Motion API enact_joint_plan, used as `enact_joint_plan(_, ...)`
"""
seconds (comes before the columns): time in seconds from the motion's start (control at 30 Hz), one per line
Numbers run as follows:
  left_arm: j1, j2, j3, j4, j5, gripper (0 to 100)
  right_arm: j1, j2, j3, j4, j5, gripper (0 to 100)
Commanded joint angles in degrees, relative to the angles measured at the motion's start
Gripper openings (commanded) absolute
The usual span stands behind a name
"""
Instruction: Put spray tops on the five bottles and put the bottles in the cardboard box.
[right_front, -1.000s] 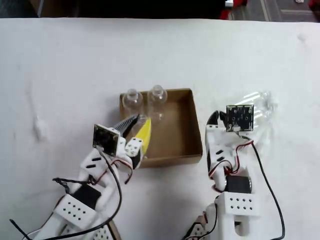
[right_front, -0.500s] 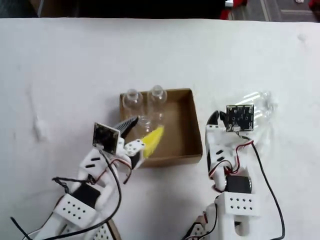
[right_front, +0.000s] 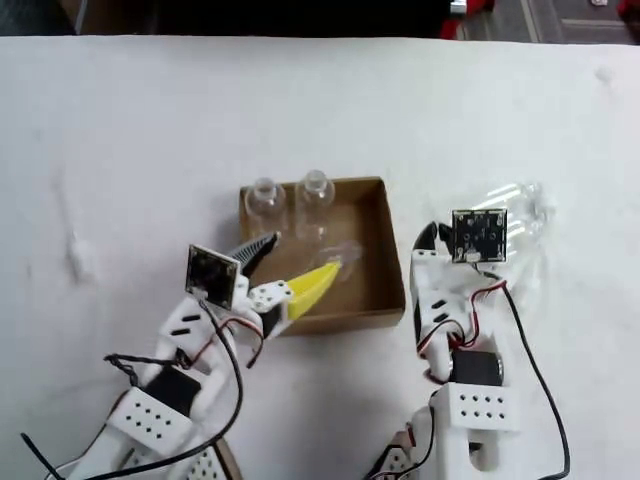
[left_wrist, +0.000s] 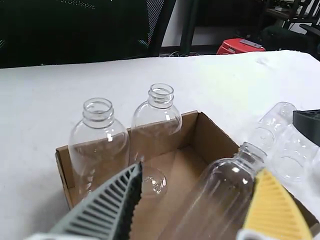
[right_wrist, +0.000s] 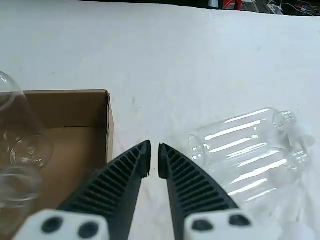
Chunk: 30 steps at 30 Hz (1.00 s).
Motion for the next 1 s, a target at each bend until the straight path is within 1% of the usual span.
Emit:
enact_joint_plan(0.0,-0.4,-0.4,-0.5,0.5,0.1,33,0.1,0.3,-2.2,-1.5,0.2,2.0)
enact_joint_plan(0.5,-0.7,-0.3,-1.8,1.1,0.6,33,0.1,0.3,-2.1,-1.5,0.2,2.0)
enact_joint_plan(0.53,-1.6,-0.3,-3.3,3.2,2.2,32,0.1,0.3,-2.1,-1.6,0.2,2.0)
enact_joint_plan(0.57,-2.6,-0.3,-5.7,7.1,3.7,31,0.2,0.3,-1.9,-2.2,0.2,2.0)
enact_joint_plan(0.67,-4.5,0.0,-16.9,24.4,4.5,26,0.4,0.4,-0.4,-5.1,0.3,2.0)
enact_joint_plan(0.7,-4.9,0.0,-20.5,29.7,4.0,24,0.3,0.4,0.3,-6.2,1.1,2.0)
enact_joint_plan(0.77,-4.7,0.0,-26.1,36.9,-0.1,22,0.1,0.4,1.5,-8.0,4.0,1.7)
enact_joint_plan(0.83,-4.1,0.0,-27.8,38.4,-4.3,20,0.1,0.4,2.2,-9.0,5.3,1.7)
enact_joint_plan(0.97,0.5,0.0,-28.0,36.6,-12.1,18,0.5,0.4,2.4,-9.2,5.2,1.7)
